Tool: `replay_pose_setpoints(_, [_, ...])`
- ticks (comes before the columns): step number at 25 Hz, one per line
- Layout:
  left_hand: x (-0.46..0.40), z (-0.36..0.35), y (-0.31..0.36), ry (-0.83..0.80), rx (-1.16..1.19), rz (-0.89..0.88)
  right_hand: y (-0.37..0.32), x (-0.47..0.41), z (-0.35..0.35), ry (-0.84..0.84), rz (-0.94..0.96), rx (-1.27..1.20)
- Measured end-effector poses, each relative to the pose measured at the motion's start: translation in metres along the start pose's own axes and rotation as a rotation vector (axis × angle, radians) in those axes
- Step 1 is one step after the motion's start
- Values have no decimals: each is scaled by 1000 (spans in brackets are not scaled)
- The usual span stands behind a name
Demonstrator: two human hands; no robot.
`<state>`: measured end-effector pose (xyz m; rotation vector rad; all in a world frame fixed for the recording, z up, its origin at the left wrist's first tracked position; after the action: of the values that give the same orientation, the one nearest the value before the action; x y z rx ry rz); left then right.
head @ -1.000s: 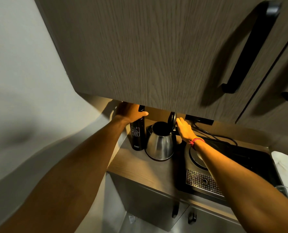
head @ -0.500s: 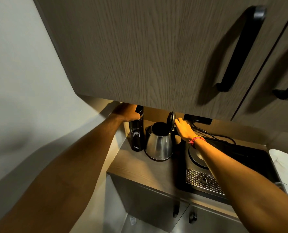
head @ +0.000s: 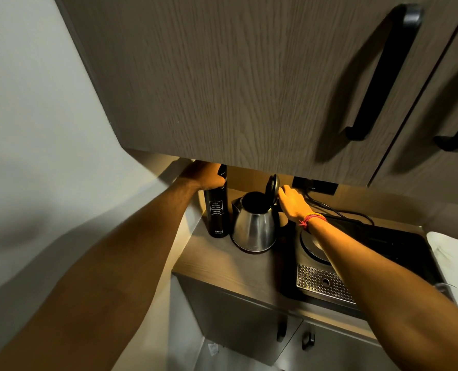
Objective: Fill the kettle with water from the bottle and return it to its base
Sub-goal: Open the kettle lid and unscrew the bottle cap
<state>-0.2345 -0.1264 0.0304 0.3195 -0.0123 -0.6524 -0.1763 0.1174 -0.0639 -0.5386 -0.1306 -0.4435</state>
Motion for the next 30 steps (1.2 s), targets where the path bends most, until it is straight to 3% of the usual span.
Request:
replay_pose_setpoints(6, [6,12,0,173,-4,-2,0,-3,-4,26,58,56])
replay_pose_setpoints(10, [3,-2,-3,-9,-37,-46,-2,-5,-5,53,95,98])
replay_pose_setpoints(14, [6,9,-2,136,-66,-5,1,-7,-6,86,111,151])
replay_pose_setpoints(18, [-2,1,1,19,-50,-85,9,-11,-8,105,69,284])
replay_pose_setpoints(24, [-2,7,7,256,10,-50,11,-18,-18,105,134,545])
replay_pose_setpoints(28, [-8,-3,-1,46,-6,-41,8,-15,-23,142,182,616])
replay_pose_setpoints(30, [-8,1,0,96,-48,-16,8,-16,-23,143,178,601])
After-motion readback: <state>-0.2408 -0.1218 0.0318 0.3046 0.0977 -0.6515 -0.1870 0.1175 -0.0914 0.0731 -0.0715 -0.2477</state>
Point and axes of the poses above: each hand's wrist, its own x-axis away from the middle knuckle, its own z-axis out of the back of the hand, y = z × x, the point moved 7 cm from there along -x, towards the middle knuckle, and after that the axes turned 15 degrees about -z, right-handed, at the moved point
